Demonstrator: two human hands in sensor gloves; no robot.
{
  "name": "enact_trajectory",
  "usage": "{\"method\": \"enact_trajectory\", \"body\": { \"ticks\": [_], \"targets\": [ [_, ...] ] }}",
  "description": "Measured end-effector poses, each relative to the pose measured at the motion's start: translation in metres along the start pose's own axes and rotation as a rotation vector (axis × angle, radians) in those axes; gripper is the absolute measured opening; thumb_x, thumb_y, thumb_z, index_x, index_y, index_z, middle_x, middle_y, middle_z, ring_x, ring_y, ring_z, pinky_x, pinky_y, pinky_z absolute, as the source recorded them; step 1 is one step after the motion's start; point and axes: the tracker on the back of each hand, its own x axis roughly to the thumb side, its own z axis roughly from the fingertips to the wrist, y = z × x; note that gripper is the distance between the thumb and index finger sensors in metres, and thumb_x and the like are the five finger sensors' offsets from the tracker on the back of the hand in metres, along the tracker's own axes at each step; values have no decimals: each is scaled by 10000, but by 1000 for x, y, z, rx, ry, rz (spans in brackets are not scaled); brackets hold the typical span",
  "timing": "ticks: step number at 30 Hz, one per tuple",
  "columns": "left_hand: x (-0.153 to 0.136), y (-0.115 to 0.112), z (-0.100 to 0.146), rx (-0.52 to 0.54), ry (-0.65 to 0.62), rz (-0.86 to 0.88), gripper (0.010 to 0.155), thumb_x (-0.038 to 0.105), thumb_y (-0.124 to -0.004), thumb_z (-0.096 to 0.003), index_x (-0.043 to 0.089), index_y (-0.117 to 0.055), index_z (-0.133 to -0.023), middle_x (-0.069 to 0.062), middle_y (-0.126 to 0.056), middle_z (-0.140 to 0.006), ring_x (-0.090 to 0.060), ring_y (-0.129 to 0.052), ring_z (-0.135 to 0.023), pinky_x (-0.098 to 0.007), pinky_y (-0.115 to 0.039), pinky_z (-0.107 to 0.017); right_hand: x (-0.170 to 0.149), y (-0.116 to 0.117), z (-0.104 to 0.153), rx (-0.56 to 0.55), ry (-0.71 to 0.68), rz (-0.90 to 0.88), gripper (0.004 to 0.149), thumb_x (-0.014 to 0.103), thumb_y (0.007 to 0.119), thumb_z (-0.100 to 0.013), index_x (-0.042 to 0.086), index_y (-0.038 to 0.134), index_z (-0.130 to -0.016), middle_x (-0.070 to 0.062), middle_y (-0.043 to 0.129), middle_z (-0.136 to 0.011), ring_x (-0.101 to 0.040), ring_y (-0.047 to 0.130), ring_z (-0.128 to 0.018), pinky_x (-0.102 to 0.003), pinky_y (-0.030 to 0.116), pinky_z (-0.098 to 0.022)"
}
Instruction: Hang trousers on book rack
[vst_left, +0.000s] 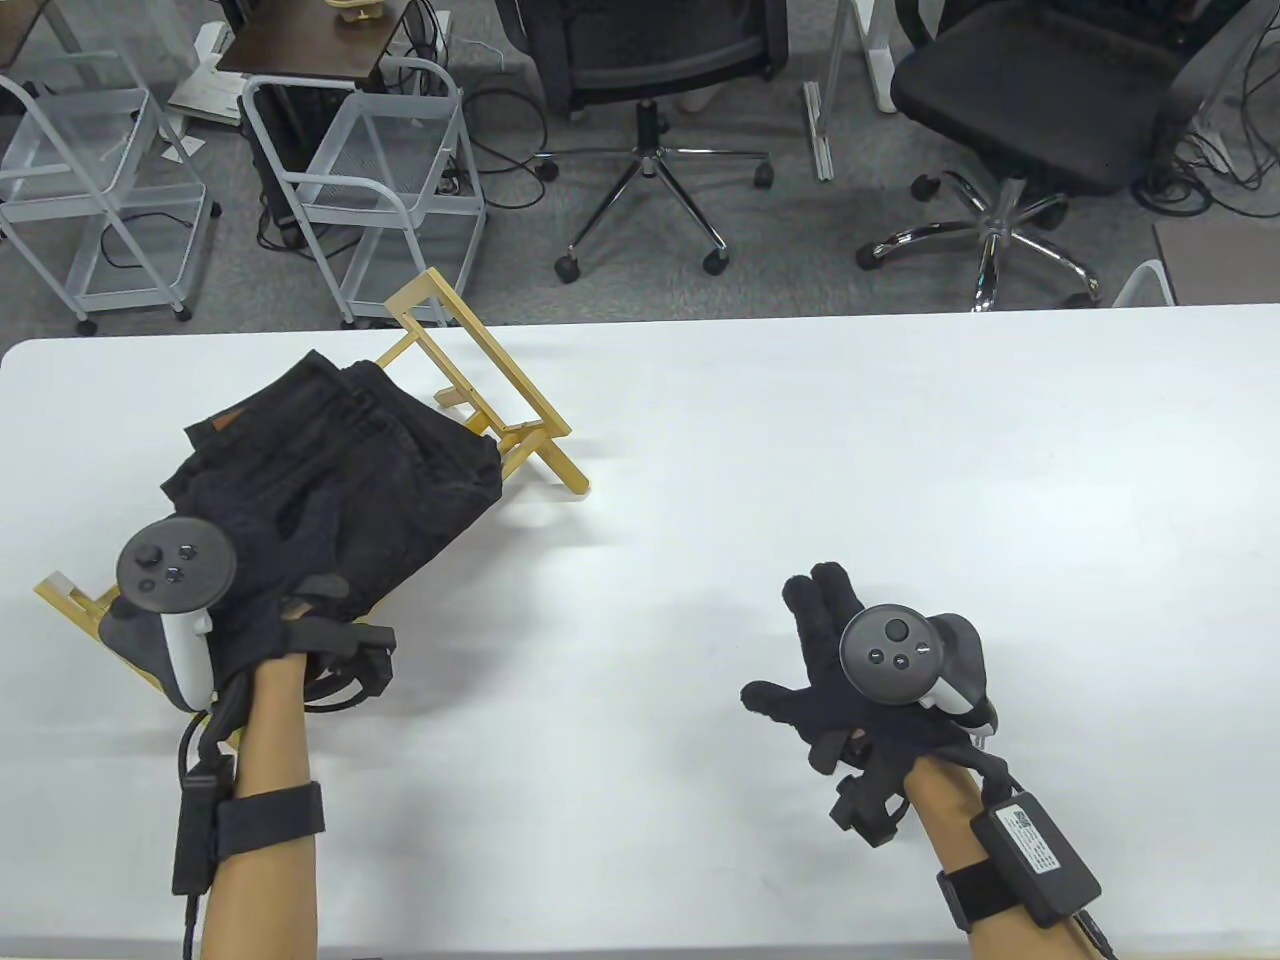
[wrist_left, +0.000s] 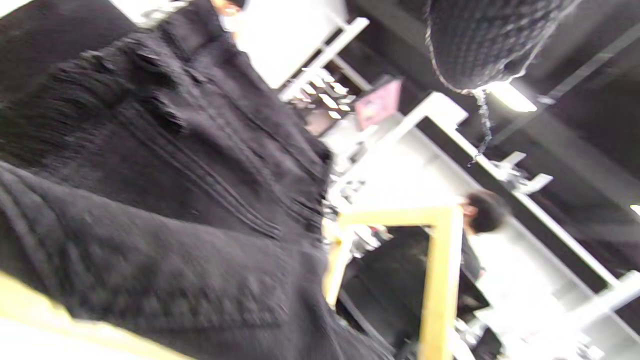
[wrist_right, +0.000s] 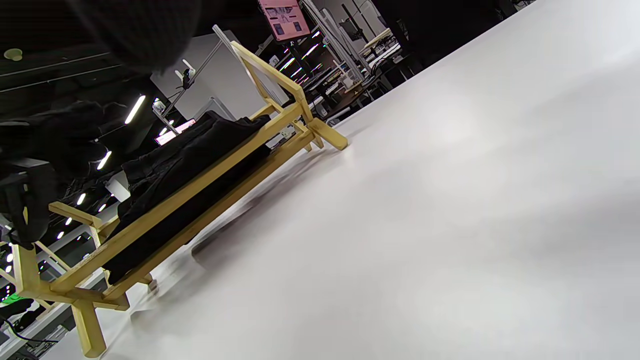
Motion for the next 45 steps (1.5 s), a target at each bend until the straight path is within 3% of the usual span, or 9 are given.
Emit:
{"method": "enact_trajectory", "body": {
  "ticks": [7,12,20,25,28,37,45],
  "targets": [
    [35,-36,42,-39,-300,-21,980,692,-738,-388,203,-237,-1075,-149,-245,-1199,-418,-71,-1096,-672,-20,-648,-1,-1,-1,-1,4,6,1048,598,768,-379,1,160,-989,-336,43,-1029,-621,278,-943,-796,320,-570],
    [45,-61,63,-164,-437,94,968,696,-732,-384,219,-251,-1075,-116,-267,-1204,-412,-86,-1108,-679,-29,-660,0,-2,0,-23,-6,9,1049,600,767,-378,1,161,-988,-335,50,-1032,-625,279,-939,-796,321,-571],
    [59,-91,105,-172,-704,-80,948,705,-736,-357,243,-322,-1074,-94,-356,-1207,-396,-168,-1133,-681,-73,-684,24,-2,9,-147,-119,93,1055,615,766,-358,14,170,-987,-312,90,-1052,-602,286,-953,-793,314,-577],
    [59,-109,120,-255,-781,-156,940,702,-733,-355,248,-328,-1072,-87,-370,-1206,-392,-180,-1138,-683,-78,-689,39,0,18,-204,-200,147,1056,627,762,-350,18,181,-989,-306,112,-1059,-594,297,-958,-795,316,-577],
    [56,-121,129,-244,-850,-217,930,700,-737,-346,247,-363,-1067,-83,-418,-1198,-391,-228,-1140,-691,-105,-691,46,5,19,-213,-227,194,1050,626,762,-348,20,195,-990,-302,127,-1063,-592,301,-959,-794,316,-578],
    [50,-143,137,-364,-847,-328,919,697,-734,-348,250,-375,-1066,-80,-433,-1196,-388,-251,-1144,-694,-122,-699,49,17,17,-172,-221,291,1044,623,763,-348,18,206,-991,-298,189,-1071,-593,318,-956,-797,316,-575],
    [51,-143,137,-371,-846,-317,910,695,-737,-345,245,-404,-1063,-83,-474,-1190,-392,-279,-1143,-697,-132,-699,47,17,16,-165,-196,302,1039,618,763,-353,10,212,-989,-304,218,-1072,-597,343,-950,-795,336,-571]
  ]
}}
